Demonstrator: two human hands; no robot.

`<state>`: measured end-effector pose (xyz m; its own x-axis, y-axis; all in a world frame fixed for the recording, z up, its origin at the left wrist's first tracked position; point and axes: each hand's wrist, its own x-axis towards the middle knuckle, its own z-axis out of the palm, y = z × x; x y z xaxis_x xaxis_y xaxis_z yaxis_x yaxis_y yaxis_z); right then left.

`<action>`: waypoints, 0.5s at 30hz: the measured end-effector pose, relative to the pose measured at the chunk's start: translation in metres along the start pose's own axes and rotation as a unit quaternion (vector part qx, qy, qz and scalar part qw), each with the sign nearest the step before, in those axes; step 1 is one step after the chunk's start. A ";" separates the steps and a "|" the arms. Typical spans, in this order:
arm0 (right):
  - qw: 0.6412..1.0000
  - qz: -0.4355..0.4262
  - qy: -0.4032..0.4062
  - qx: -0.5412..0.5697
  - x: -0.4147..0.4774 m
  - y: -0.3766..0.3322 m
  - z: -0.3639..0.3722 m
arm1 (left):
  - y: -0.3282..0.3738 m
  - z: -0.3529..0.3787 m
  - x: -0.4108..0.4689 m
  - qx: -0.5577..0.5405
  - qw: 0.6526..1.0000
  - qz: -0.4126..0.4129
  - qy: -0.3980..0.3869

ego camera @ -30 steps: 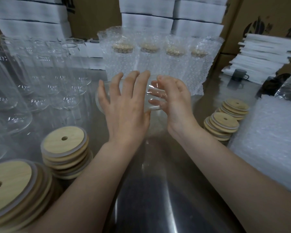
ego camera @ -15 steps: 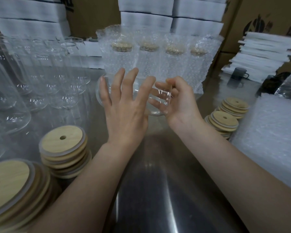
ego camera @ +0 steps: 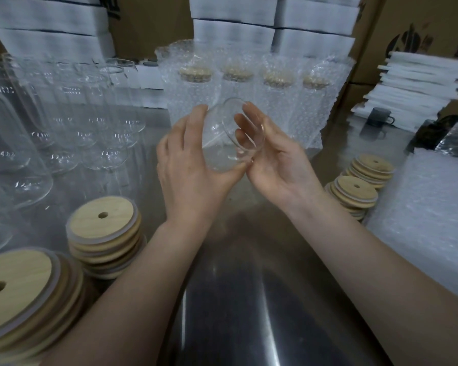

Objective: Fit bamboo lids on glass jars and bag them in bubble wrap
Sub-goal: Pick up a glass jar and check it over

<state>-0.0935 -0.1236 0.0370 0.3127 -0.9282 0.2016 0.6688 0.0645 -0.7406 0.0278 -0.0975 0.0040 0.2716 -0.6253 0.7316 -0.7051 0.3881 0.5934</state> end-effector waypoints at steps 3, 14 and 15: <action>0.999 -0.008 -0.027 -0.046 -0.002 -0.001 -0.001 | -0.001 -0.001 -0.002 -0.019 0.999 -0.034 0.014; 0.966 -0.064 -0.029 -0.250 -0.007 -0.001 0.000 | -0.007 -0.002 0.000 -0.040 0.996 -0.080 -0.028; 0.963 -0.072 -0.013 -0.259 -0.007 0.000 0.001 | -0.007 -0.002 -0.001 -0.030 0.996 -0.073 -0.034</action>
<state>-0.0951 -0.1169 0.0357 0.2630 -0.9040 0.3372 0.2817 -0.2623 -0.9230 0.0335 -0.0985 -0.0001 0.3222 -0.7217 0.6127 -0.6204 0.3280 0.7125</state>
